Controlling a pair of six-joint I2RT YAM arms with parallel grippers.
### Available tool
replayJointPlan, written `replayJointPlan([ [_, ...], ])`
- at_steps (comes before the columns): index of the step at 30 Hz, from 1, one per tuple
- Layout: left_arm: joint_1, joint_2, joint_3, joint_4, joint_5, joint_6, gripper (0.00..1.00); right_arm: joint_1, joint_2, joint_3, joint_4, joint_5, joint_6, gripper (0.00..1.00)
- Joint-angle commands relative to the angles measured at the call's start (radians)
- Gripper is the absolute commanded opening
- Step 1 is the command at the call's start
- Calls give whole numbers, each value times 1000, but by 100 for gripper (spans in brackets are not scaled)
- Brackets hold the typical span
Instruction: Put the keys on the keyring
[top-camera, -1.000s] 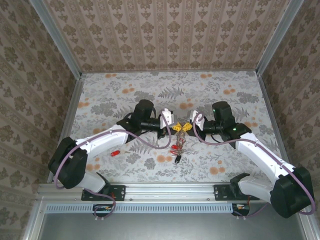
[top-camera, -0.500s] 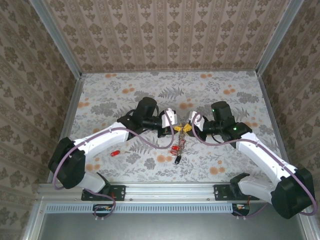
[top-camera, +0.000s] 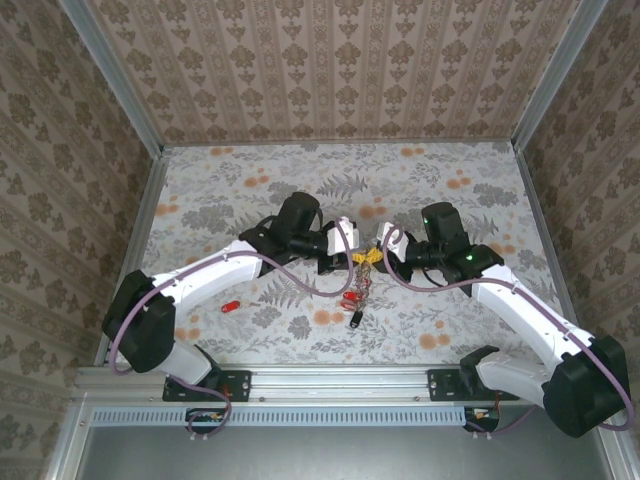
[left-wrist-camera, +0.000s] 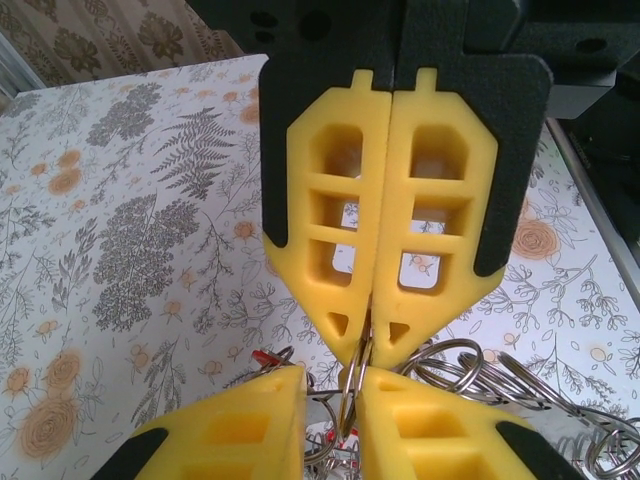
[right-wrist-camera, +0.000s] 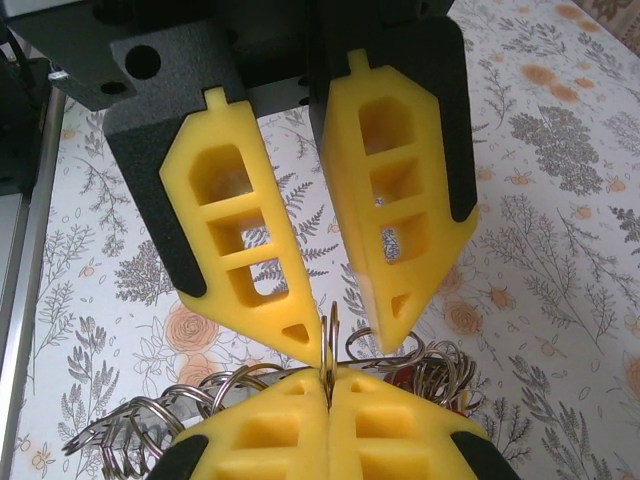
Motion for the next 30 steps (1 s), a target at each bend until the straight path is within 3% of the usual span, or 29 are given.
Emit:
replayJointPlan([
  [1, -5, 15, 39, -10, 12, 25, 13, 9, -18, 32, 45, -47, -3, 0],
  [5, -5, 13, 34, 0, 22, 21, 0, 9, -22, 20, 51, -34, -3, 1],
  [10, 28, -18, -31, 145, 100, -77, 0, 0, -26, -25, 84, -2, 4, 9],
  [16, 53, -37, -98, 327, 199, -178, 0, -24, 5, -59, 144, -85, 53, 14],
  [30, 74, -46, -144, 463, 262, -267, 0, -51, 26, -81, 195, -139, 75, 15],
])
